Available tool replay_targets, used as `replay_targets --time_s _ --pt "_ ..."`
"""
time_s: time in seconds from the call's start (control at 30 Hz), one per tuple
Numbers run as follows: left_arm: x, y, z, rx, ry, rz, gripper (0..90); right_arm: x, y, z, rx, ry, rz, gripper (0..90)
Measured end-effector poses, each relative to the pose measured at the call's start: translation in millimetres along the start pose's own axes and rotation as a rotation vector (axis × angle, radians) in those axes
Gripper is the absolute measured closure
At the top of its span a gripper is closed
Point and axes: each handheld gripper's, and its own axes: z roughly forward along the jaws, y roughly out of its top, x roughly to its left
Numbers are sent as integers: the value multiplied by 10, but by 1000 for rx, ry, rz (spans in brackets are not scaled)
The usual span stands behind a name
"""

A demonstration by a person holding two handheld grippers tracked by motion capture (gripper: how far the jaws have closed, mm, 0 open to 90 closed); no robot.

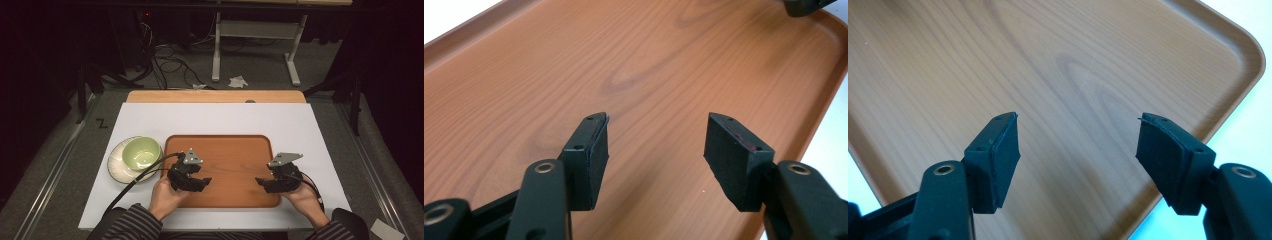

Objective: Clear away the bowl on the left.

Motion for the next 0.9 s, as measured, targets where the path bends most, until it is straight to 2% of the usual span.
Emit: replay_targets --time_s 0.2,0.67,0.9 --pt "30 -6 -3 -4 -5 -15 429 -16 -10 -19 -3 1 7 350" --pt "71 5 -35 -13 -6 -24 422 17 -26 -5 25 28 -12 348" --pt "78 0 -61 -18 -3 -18 418 26 -27 8 27 27 -17 349"
